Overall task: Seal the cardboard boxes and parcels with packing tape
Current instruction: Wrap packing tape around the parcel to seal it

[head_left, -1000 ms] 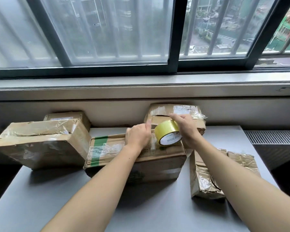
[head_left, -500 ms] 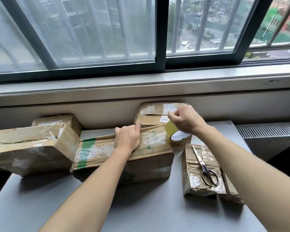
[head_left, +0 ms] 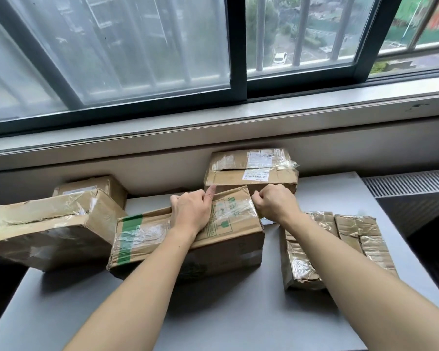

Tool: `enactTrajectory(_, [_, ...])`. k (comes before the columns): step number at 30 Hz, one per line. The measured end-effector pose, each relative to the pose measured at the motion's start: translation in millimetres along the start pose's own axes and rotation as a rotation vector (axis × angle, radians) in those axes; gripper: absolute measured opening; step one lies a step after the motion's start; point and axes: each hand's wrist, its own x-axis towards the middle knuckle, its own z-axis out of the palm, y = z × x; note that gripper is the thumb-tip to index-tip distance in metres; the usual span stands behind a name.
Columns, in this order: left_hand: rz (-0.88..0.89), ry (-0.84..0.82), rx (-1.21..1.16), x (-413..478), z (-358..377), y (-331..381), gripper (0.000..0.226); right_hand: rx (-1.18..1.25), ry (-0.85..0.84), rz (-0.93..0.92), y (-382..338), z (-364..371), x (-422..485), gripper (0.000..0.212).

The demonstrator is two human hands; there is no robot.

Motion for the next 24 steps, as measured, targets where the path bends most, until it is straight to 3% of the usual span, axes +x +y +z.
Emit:
enactTrajectory(7, [-0.061, -0.043, -0.009, -5.3, -11.6, -6.3, 0.064, -0.027, -0.043, -0.011, -11.7, 17.7, -3.0, 0.048])
enactTrajectory(13, [0.076, -0.170, 0.031, 5.6, -10.8, 48.0, 0.063, -0.058, -0.055, -0.119, -22.6, 15.4, -7.7, 0.056])
enactTrajectory(16, [0.104, -0.150, 0.006, 11.2, -1.6, 69.4, 0.062, -0.019, -0.071, -0.126, -18.9, 14.8, -11.4, 0.052])
enactTrajectory(20, [0.033, -0.052, -0.108, 13.6, 2.9, 63.4, 0.058, 0.213, -0.055, -0.048, -5.4, 19.3, -7.5, 0.047])
enactTrajectory(24, [0.101, 0.029, -0.175, 17.8, 5.8, 50.9, 0.056, 0.582, -0.040, 0.161, 10.7, 26.2, -2.8, 0.054])
